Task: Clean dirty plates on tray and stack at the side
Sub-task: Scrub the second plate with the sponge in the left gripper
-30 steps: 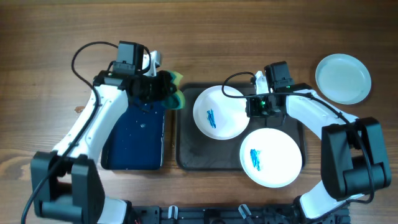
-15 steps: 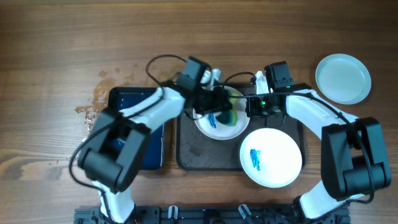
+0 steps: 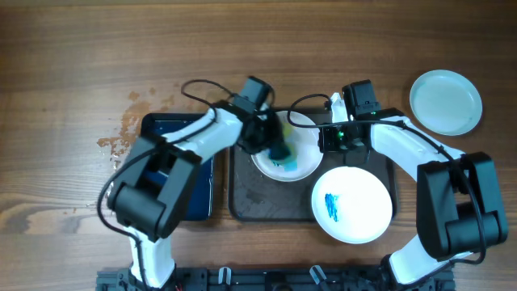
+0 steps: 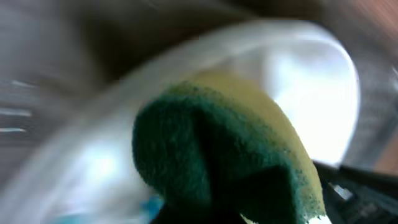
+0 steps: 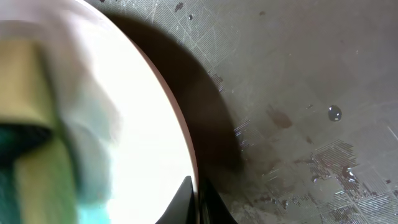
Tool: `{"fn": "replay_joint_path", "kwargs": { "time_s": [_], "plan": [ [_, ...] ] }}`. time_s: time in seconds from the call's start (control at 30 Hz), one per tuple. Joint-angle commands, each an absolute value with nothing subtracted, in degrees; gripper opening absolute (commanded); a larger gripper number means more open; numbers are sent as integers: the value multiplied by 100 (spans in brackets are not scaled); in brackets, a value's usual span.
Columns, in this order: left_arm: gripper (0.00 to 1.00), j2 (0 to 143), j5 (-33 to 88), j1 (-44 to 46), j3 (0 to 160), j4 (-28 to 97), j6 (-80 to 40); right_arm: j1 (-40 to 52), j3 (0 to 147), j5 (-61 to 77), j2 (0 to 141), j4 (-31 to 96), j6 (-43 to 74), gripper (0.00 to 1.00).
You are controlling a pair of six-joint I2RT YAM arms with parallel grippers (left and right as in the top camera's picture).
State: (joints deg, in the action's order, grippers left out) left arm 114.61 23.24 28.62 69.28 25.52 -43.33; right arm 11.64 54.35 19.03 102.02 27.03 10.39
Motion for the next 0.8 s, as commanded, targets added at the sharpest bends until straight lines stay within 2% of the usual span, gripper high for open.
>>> {"fn": "replay_joint_path", "kwargs": {
  "time_s": [0.0,0.13,0.3,0.43,0.57,0.77],
  "plan": [
    [4,11703,475,2401,6735,3208,-3913,1157,5367,1806,10274,2766,1116,5],
    [4,11703,489,2298,6735,3415,-3454,1157,5367,1785,10274,2764,1201,5],
    [4,11703,1918,2561,6735,3389,-2893,1157,5367,1785,10274,2762,1203,5],
    [4,11703,3555,3179,6737,3133,-2521,1157,5367,1782,10274,2766,1205,5],
    [4,11703,4252,3505,6737,2755,-2528,1157,5367,1785,10274,2773,1216,5],
    [4,11703,4355,3551,6737,2078,-2849,1157,5367,1785,10274,2794,1219,5]
  ]
}}
